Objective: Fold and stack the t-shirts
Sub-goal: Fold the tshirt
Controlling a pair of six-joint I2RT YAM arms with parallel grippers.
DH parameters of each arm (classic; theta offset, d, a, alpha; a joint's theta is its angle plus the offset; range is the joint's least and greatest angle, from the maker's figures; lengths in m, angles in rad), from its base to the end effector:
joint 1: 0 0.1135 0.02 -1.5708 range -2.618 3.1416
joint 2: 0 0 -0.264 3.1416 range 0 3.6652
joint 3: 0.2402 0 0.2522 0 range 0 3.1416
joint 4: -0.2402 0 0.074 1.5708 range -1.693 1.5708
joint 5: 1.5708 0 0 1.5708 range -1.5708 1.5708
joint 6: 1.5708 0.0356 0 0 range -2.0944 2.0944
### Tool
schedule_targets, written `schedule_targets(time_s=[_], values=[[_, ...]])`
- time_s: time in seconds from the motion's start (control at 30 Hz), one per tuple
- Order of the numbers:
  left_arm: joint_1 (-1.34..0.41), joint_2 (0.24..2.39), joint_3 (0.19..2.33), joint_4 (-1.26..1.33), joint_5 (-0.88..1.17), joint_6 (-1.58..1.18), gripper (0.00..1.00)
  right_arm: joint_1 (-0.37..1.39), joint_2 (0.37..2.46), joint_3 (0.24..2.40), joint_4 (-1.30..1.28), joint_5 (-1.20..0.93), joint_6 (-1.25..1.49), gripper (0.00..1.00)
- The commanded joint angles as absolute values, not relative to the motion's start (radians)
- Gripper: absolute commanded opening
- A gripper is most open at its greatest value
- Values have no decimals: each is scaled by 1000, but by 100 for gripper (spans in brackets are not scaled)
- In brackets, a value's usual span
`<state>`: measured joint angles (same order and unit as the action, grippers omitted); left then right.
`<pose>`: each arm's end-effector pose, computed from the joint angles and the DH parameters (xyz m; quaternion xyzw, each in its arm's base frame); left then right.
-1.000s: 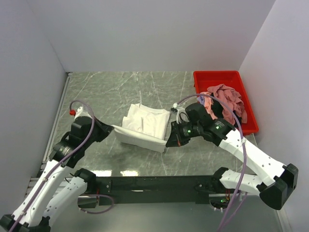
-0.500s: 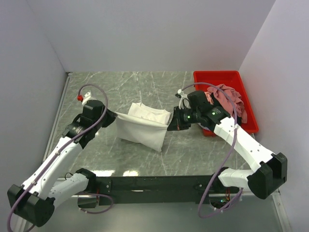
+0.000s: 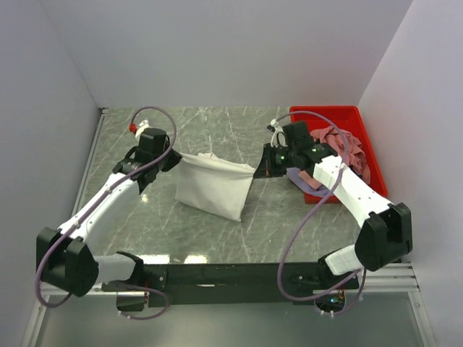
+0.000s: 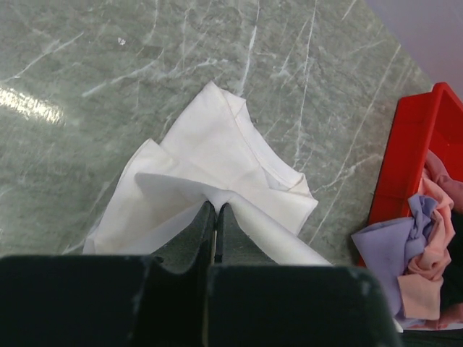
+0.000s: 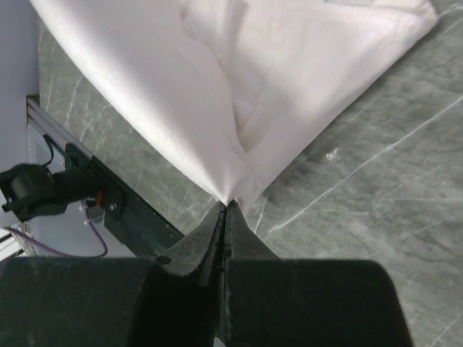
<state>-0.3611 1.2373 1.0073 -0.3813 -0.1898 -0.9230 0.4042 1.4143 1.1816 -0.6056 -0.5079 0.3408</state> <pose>0.2596 -0.0909 0.3030 -0.2869 0.8364 -0.2078 0.4183 0.2702 0.1344 0.2980 -0.1186 0.9004 0.3446 0.2375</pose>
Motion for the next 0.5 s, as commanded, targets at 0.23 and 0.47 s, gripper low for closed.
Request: schedule_targets(time_s=[0.23,0.47], values=[[-307,1500,1190,-305,-190,-867,1,327,1612,1313,-588,-482,296,0],[-291,1650,1267,-295,-135,-856,0,295,1738,1373,-569,-471,296,0]])
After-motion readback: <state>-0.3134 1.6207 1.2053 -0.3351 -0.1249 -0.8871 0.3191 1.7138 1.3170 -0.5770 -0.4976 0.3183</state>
